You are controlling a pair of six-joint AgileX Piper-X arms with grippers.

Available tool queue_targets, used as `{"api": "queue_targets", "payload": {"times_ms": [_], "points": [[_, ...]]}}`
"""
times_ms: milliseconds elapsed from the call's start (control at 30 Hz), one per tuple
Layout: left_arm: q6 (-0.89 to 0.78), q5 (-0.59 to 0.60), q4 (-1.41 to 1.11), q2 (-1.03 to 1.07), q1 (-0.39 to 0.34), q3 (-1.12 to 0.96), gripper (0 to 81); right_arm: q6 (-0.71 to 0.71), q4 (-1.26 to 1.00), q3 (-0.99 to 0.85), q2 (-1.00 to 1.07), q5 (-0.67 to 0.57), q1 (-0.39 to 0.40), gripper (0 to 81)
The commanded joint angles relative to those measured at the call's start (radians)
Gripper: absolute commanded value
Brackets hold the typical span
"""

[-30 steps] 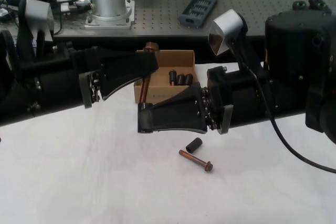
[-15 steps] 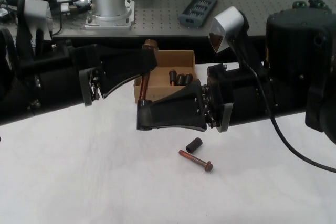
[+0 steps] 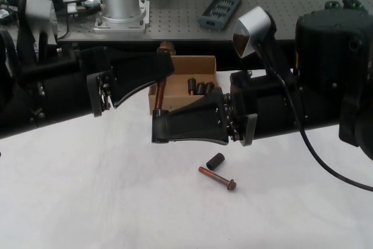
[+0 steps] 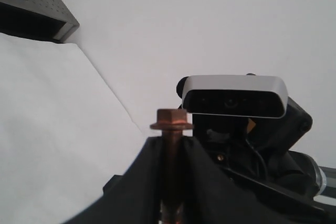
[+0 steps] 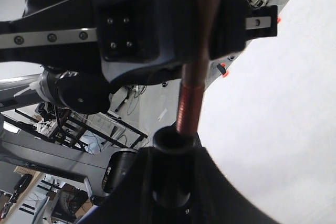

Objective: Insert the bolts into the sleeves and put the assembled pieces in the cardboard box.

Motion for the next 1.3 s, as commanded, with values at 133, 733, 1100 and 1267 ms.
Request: {"api": "queue_targets", "payload": {"times_ms": [133, 733, 1100, 1267], "points": [[-0.020, 0.039, -0.022, -0.014, -0.002, -0.005, 0.7, -0.008, -0.033, -0.012, -0.002, 0.023, -0.012, 2.9], [-0.030, 0.058, -0.022, -0.014, -0.002, -0.005, 0.7, -0.008, -0.033, -0.012, -0.002, 0.021, -0.012, 2.9], [-0.026, 0.075, -0.022, -0.014, -0.002, -0.005, 0.7, -0.008, -0.033, -0.012, -0.002, 0.016, -0.021, 2.9], [-0.014, 0.073, -0.020, -0.014, -0.002, -0.005, 0.7, -0.008, -0.033, -0.012, -0.002, 0.016, -0.039, 2.9]]}}
